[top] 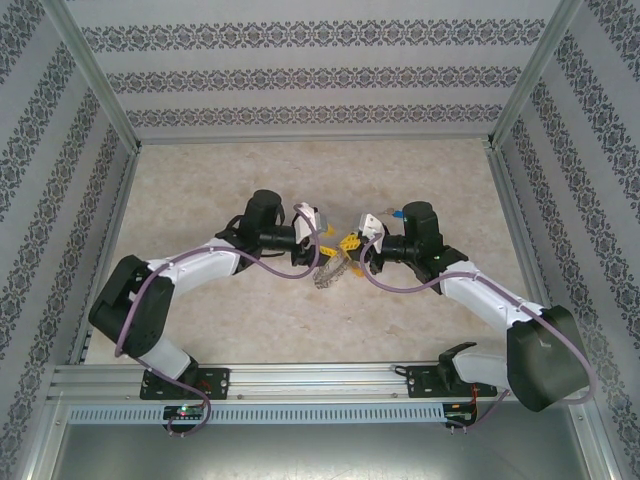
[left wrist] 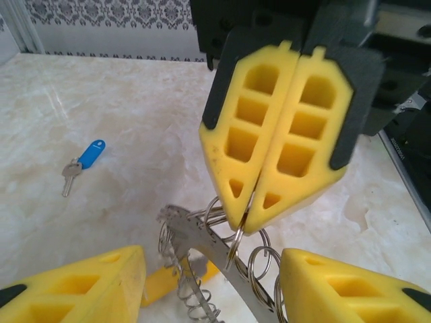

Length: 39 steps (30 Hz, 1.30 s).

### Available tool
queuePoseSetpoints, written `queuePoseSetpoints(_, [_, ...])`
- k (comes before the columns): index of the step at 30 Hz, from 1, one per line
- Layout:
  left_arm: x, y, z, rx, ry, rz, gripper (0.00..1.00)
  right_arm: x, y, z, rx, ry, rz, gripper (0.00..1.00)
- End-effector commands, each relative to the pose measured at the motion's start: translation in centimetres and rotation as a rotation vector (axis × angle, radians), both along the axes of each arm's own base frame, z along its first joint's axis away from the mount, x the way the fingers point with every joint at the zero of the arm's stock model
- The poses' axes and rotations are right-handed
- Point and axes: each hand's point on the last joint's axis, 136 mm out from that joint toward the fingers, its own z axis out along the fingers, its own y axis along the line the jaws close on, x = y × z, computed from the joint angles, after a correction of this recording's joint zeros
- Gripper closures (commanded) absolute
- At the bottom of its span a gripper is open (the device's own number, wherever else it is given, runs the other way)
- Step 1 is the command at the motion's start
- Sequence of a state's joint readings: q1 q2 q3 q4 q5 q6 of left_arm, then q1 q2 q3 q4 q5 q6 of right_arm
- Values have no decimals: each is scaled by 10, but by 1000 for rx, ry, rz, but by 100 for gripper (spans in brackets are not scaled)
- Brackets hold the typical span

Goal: Put the keys on the keyring

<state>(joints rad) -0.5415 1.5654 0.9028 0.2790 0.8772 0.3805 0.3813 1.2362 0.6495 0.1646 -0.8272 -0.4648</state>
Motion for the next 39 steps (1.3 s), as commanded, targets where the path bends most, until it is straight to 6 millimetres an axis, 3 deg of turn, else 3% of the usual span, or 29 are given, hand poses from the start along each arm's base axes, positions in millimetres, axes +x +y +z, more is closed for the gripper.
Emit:
queuePoseSetpoints(1, [-8,5,13,6,-51,-11,46,-8,0,11,24,-52,53,100])
queuePoseSetpoints(6, [-14,11,9,79,-72,-45,59,-10,1,11,22,-59,61,100])
queuePoseSetpoints(13, [-11,10,-3,123,-69,-64,60,-14,4,14,31,-58,80,100])
queuePoseSetpoints(21, [1,2,2,107,-80,-59,62,-18,9,14,36,-49,109,100])
queuePoseSetpoints(26, [-2,-3,5,88,-76,-96,63,-18,10,11,30,-47,108,100])
queuePoseSetpoints(29, [-25,-4,-5,107,-125,-238,81,-20,12,12,27,-50,115,100])
queuePoseSetpoints(37, [-18,-7,-10,118,-112,-213,82,-22,13,14,30,-52,123,100])
queuePoseSetpoints(39, [-16,-8,-10,116,-112,-208,88,-22,13,14,29,-50,123,100])
